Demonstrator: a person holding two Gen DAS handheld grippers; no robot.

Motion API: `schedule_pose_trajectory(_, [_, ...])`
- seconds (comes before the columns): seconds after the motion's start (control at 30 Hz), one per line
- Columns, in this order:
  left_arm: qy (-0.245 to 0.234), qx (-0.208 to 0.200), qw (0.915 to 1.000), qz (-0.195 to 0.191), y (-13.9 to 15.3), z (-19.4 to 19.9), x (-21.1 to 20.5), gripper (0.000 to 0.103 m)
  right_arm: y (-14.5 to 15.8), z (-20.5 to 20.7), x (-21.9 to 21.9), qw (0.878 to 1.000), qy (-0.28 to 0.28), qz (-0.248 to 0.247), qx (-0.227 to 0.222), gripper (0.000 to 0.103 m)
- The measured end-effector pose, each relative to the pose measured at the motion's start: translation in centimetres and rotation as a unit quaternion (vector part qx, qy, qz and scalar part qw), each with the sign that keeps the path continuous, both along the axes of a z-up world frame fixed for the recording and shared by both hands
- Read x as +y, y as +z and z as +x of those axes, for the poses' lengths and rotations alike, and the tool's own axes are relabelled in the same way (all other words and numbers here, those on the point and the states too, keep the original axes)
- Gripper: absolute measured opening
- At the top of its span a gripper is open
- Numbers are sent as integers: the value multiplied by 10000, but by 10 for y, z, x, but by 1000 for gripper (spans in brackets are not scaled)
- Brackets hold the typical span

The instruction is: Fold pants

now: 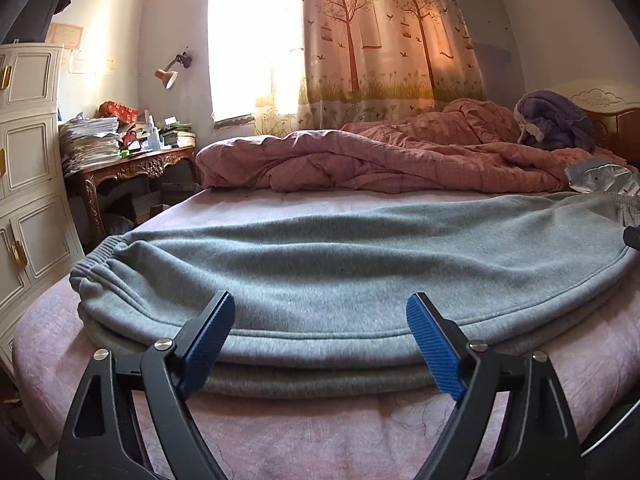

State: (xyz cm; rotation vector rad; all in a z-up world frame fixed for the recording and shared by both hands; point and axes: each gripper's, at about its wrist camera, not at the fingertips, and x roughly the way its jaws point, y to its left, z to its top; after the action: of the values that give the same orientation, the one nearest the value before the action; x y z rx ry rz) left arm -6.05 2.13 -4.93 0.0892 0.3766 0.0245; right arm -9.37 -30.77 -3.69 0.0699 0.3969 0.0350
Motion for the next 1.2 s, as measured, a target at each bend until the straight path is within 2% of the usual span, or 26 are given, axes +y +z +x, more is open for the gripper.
schedule_pose_trajectory(0.07, [62,-63,9999,-81,-2,-7,4,81,-4,2,1,10000,-34,18,85,85])
schedule_pose_trajectory(0.13, [111,-127,9999,-27,-4,-13,7,81,-7,0,5,10000,-11,12,61,85])
schedule_pose_trajectory(0.2, [124,-79,9998,-97,-5,-14,13,77,-10,-3,11,10000,15,-65,22,85])
schedule_pose_trajectory(0.27, [50,101,9993,-351,-6,-11,24,64,-12,-4,15,9999,40,-109,-15,85])
schedule_pose_trajectory(0.37, [-55,365,9956,-859,-11,-5,40,55,-16,-6,19,9999,81,-75,-65,85])
schedule_pose_trajectory(0.6, [233,689,9807,-1814,-12,2,74,55,-24,-3,21,9998,-141,-120,-17,84])
schedule_pose_trajectory(0.7, [394,807,9800,-1776,-12,-3,75,59,-25,-8,22,9995,-225,-181,-84,84])
schedule_pose_trajectory(0.8, [488,1007,9724,-2046,-17,-1,84,59,-27,-11,19,9996,-224,-35,-149,84])
schedule_pose_trajectory(0.93, [342,876,9674,-2351,-14,0,88,71,-29,-13,17,9996,-161,111,-198,84])
schedule_pose_trajectory(1.07, [340,739,9601,-2675,-14,8,97,73,-29,-9,16,9995,140,267,-53,84])
schedule_pose_trajectory(1.2, [596,627,9621,-2587,-14,20,95,75,-32,-9,9,9979,231,598,-43,84])
